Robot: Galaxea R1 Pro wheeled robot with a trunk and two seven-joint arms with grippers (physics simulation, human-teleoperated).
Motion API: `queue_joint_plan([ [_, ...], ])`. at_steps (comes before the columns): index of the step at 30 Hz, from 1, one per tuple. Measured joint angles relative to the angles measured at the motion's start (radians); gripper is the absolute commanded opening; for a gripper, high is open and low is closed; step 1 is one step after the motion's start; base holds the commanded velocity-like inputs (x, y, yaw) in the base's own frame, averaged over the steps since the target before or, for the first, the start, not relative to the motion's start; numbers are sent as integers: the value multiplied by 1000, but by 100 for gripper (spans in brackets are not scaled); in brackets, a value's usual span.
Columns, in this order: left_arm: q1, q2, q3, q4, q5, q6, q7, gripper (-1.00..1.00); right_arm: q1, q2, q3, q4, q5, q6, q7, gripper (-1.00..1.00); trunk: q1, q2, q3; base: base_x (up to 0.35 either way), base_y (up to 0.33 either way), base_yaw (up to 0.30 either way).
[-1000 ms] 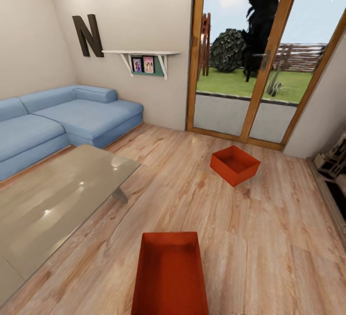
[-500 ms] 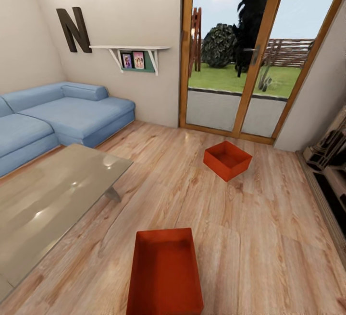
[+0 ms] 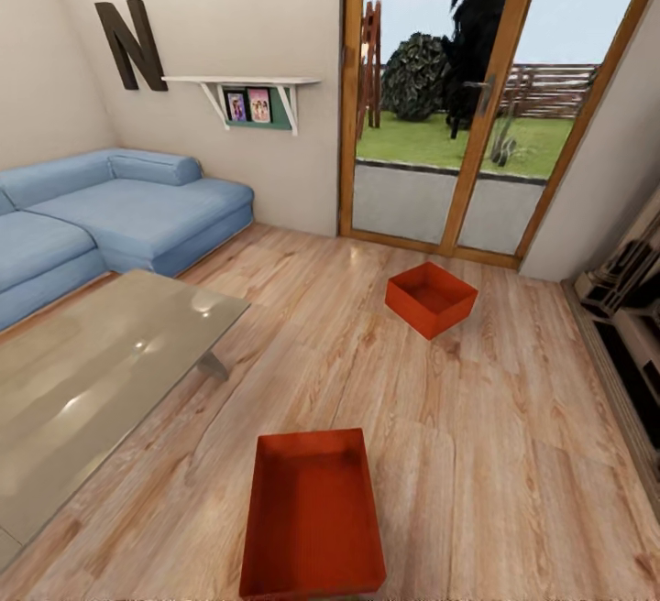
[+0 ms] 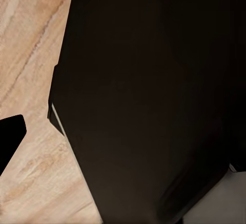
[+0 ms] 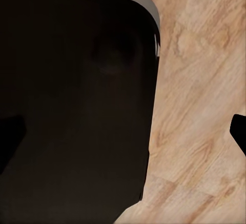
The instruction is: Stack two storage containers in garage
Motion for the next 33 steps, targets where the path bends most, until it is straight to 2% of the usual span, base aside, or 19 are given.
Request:
queue_joint_plan([
  [12, 0, 19, -6, -1, -8, -1, 0, 100, 0, -1, 0, 0, 0, 0, 2, 100, 0, 0, -19, 0, 0, -1],
  [33, 0, 19, -6, -1, -11, -1, 0, 100, 0, 0, 0, 0, 0, 0, 2, 100, 0, 0, -53, 0, 0, 6],
])
